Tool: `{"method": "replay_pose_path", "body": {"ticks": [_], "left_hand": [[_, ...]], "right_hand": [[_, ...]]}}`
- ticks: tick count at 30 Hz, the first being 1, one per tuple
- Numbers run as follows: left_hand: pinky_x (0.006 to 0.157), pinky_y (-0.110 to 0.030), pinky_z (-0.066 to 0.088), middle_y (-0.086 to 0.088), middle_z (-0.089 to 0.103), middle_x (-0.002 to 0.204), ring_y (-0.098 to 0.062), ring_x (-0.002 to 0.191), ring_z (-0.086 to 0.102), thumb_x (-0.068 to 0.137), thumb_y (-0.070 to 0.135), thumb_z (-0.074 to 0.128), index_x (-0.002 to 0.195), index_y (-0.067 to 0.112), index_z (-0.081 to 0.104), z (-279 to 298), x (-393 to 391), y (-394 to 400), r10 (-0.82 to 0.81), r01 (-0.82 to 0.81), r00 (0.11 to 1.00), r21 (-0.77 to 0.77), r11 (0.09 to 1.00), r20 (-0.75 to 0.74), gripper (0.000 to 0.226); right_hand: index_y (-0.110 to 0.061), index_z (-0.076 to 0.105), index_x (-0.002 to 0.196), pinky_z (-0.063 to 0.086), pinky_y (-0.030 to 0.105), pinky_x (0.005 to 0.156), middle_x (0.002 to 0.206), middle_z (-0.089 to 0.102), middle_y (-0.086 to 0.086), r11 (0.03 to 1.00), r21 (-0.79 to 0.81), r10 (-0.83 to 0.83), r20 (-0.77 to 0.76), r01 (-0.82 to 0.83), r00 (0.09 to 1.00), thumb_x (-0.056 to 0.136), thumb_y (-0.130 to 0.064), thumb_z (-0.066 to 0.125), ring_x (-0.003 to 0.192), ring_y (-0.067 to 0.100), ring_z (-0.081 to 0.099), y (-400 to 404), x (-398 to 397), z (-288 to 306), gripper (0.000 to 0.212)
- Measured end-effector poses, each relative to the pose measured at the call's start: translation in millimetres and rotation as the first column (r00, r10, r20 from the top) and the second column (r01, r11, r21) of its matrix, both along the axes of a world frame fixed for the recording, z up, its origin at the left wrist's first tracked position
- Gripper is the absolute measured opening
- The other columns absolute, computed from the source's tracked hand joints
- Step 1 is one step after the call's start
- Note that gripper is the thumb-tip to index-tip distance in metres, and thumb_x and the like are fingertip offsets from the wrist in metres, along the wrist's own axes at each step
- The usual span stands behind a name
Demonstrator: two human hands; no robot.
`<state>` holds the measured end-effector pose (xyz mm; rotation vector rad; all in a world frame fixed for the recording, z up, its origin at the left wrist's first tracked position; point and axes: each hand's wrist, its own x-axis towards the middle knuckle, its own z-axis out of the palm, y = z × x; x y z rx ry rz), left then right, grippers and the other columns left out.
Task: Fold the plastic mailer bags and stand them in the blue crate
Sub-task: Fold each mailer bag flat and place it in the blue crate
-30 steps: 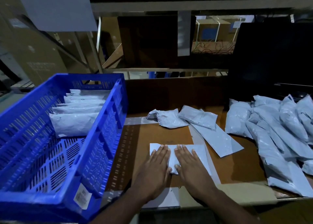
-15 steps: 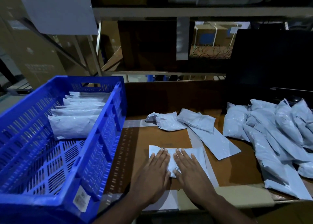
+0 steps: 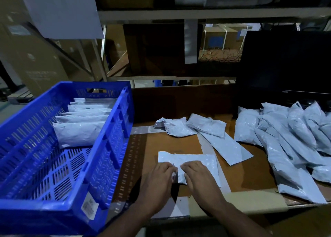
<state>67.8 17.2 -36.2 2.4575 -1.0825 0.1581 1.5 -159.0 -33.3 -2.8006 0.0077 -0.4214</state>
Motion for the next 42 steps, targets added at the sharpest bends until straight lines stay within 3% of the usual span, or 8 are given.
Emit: {"method": "replay_pose_path", "body": {"ticks": [7,19,25,28,31,35,39,42], "left_hand": [[0.09,-0.025,0.042,0.015,0.055,0.116,-0.005,0.109,0.048,0.102,0.024,0.045,0.117,0.032,0.062,2,-9,-1,0.013,-0.014,1.0,-0.055,0.998,-0.018,0.024],[0.083,-0.031,0.045,0.016,0.054,0.111,-0.008,0.105,0.047,0.1,0.027,0.045,0.112,0.035,0.061,11,10,-10,0.081,-0.076,0.995,0.069,0.995,-0.063,0.022],[0.08,-0.035,0.049,0.014,0.052,0.107,-0.01,0.105,0.052,0.102,0.038,0.044,0.106,0.036,0.058,24,21,-23,0.204,-0.193,0.976,0.138,0.971,-0.07,0.015],[0.093,-0.029,0.043,0.012,0.049,0.128,-0.011,0.119,0.045,0.102,0.042,0.046,0.134,0.034,0.047,24,20,-27,0.203,-0.203,0.979,0.14,0.969,0.01,0.033],[0.118,-0.03,0.027,0.006,0.039,0.158,-0.012,0.146,0.031,0.105,0.04,0.028,0.154,0.023,0.038,7,28,-33,0.109,-0.114,0.993,0.173,0.978,0.038,0.053],[0.126,-0.035,0.016,0.001,0.019,0.167,-0.011,0.155,0.015,0.103,0.048,0.003,0.16,0.017,0.023,-20,26,-31,0.054,-0.049,0.998,0.21,0.976,-0.017,0.068],[0.127,-0.033,0.013,0.001,0.01,0.17,-0.007,0.155,0.004,0.102,0.055,0.003,0.162,0.017,0.014,-21,27,-29,0.079,-0.068,0.995,0.152,0.986,-0.069,0.071],[0.127,-0.032,0.011,0.001,0.008,0.17,-0.007,0.155,0.001,0.102,0.055,0.011,0.162,0.017,0.011,-22,27,-26,0.076,-0.062,0.994,0.168,0.984,-0.078,0.071]], "right_hand": [[-0.025,0.075,0.105,0.053,0.026,0.084,0.103,0.072,-0.008,0.999,-0.027,-0.035,0.001,0.035,0.999,0.081,-0.018,0.081,0.094,0.01,0.066,3,0,-3,0.026],[-0.02,0.079,0.1,0.052,0.024,0.087,0.1,0.076,-0.004,0.997,-0.053,-0.055,-0.05,0.053,0.997,0.046,-0.026,0.101,0.091,0.011,0.072,2,6,-8,0.058],[-0.022,0.052,0.145,0.015,0.015,0.112,0.149,0.049,-0.008,0.996,0.084,0.007,-0.027,-0.005,1.0,0.102,-0.022,0.054,0.138,0.008,0.041,-1,-8,-2,0.043],[-0.022,0.05,0.146,0.02,0.022,0.115,0.154,0.044,-0.006,0.99,0.14,-0.024,-0.009,0.025,1.0,0.104,-0.027,0.047,0.141,0.012,0.038,-9,5,10,0.042],[-0.016,0.042,0.152,0.011,0.027,0.121,0.16,0.03,-0.002,0.999,0.036,-0.036,-0.061,0.038,0.997,0.106,-0.032,0.041,0.149,0.016,0.03,-13,20,8,0.049],[-0.01,0.06,0.137,0.012,0.031,0.121,0.146,0.053,0.006,0.998,-0.031,-0.062,-0.246,0.056,0.967,0.1,-0.037,0.03,0.132,0.018,0.055,-3,26,-6,0.055],[-0.014,0.013,0.16,-0.015,0.019,0.117,0.167,0.005,-0.002,0.993,0.032,-0.107,-0.204,0.116,0.973,0.108,-0.039,0.028,0.154,0.012,0.005,-10,29,-2,0.06],[-0.019,0.001,0.161,-0.016,0.02,0.113,0.167,-0.006,-0.004,0.987,0.058,-0.136,-0.21,0.151,0.968,0.106,-0.053,0.025,0.151,0.008,-0.011,-15,22,-5,0.069]]}}
